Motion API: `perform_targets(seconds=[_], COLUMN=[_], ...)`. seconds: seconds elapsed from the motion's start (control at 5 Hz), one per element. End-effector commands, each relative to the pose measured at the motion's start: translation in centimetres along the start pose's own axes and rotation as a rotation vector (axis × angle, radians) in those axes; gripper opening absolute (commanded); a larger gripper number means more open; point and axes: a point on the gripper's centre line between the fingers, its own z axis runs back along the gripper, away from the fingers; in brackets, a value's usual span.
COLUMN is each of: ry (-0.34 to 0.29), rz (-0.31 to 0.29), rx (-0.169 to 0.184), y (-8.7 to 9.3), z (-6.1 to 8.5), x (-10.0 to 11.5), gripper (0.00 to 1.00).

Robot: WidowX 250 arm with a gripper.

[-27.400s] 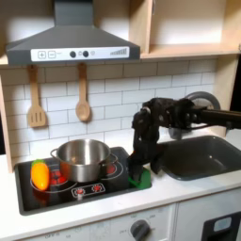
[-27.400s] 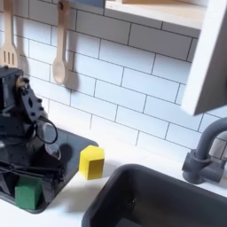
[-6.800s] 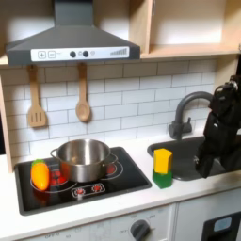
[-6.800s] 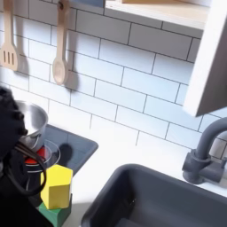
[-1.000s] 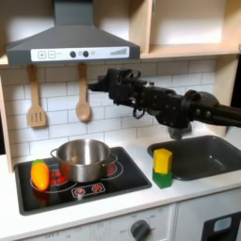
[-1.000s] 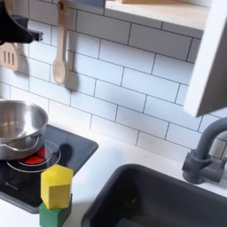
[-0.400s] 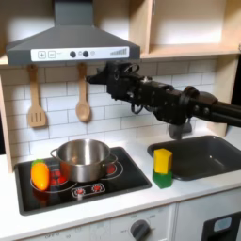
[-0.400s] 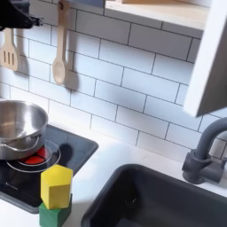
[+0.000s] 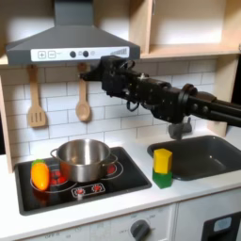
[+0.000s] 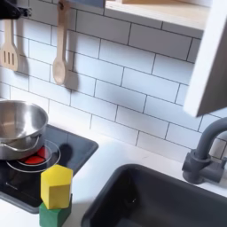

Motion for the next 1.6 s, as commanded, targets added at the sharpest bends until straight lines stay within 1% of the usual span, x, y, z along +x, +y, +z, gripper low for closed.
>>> perform_targets(seconds=[0.0, 0.2, 0.4, 0.6, 0.8, 1.0, 1.4], ry=[0.003, 0.006, -0.007, -0.032, -0.047, -0.053, -0.053], rz=[0.007, 0.012, 0.026, 0.023, 0.030, 0.036, 0.040], rx=[0.039, 0.052, 0.046, 0.036, 0.037, 0.037, 0.021], y=[1.1, 1.5, 1.3, 1.2, 1.2, 1.2, 0.8], z=[-0.1, -0.3, -0.5, -0.7, -0.7, -0.8, -1.5], x=[-0.2, -0.4, -0.2, 0.7, 1.2, 1.3, 1.1], gripper=[0.00, 0.00, 0.00, 0.00, 0.00, 0.00, 0.00])
